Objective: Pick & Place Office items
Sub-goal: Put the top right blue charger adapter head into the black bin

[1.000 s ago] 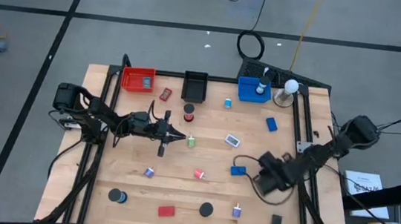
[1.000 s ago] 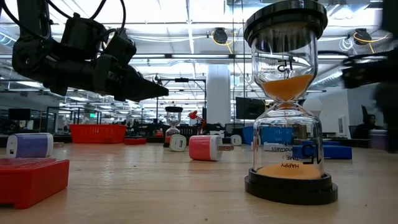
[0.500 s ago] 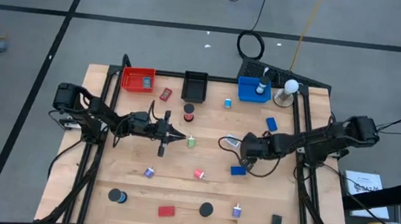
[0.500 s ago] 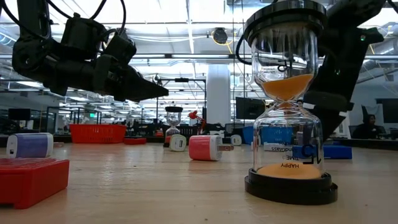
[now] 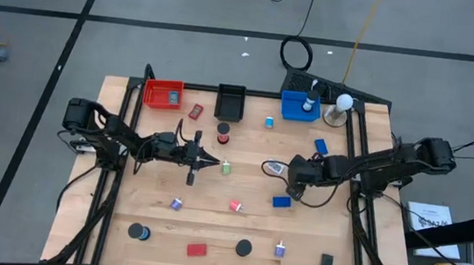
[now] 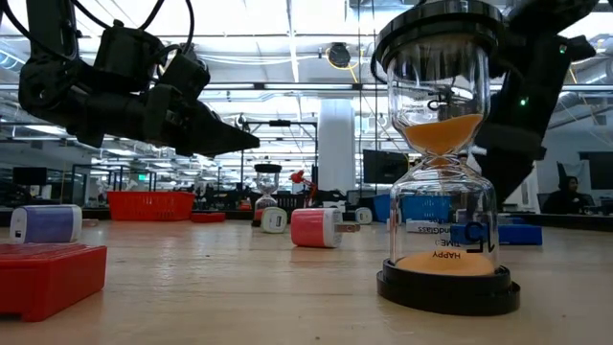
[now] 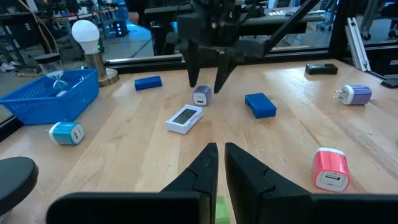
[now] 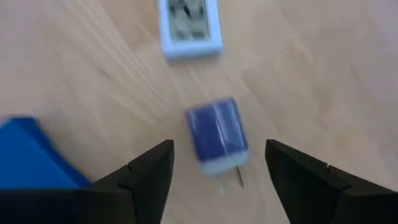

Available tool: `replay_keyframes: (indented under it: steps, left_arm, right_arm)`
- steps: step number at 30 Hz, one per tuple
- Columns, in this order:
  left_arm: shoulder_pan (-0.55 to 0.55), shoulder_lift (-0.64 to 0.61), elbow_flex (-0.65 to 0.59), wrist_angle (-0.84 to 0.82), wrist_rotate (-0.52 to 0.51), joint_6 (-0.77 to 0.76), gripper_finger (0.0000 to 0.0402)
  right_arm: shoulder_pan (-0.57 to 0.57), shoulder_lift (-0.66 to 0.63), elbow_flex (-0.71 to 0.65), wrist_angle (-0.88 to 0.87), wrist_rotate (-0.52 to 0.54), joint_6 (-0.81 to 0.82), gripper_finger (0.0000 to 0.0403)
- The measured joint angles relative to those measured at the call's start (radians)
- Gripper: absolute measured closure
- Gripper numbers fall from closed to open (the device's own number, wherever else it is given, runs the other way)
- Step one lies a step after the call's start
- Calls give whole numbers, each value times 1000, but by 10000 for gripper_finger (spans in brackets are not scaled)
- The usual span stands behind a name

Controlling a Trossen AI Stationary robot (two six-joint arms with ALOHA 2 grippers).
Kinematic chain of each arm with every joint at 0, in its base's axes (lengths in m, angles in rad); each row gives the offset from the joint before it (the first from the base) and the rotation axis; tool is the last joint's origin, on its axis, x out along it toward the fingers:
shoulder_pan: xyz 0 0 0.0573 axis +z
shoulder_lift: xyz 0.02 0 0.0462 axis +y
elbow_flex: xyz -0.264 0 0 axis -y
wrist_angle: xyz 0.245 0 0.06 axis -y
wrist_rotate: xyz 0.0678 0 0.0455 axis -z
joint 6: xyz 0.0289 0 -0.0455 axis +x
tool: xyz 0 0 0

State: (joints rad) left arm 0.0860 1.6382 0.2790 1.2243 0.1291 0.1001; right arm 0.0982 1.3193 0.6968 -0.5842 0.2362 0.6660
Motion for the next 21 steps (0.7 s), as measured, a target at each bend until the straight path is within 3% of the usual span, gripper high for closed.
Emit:
replay_keyframes:
  steps: [3, 8, 10, 21]
  left_arm:
    - [0, 0, 0, 0, 0, 0, 364]
    - [0, 0, 0, 0, 0, -2, 364]
    - [-1, 0, 0, 0, 0, -10, 364]
    - [-2, 0, 0, -1, 0, -1, 364]
  right_arm:
    - [6, -63, 0, -3, 15, -70, 146]
    - [2, -113, -6, 105, 199, -187, 160]
    - [-18, -118, -6, 127, 183, -226, 175]
    - [-47, -178, -8, 9, 53, -242, 361]
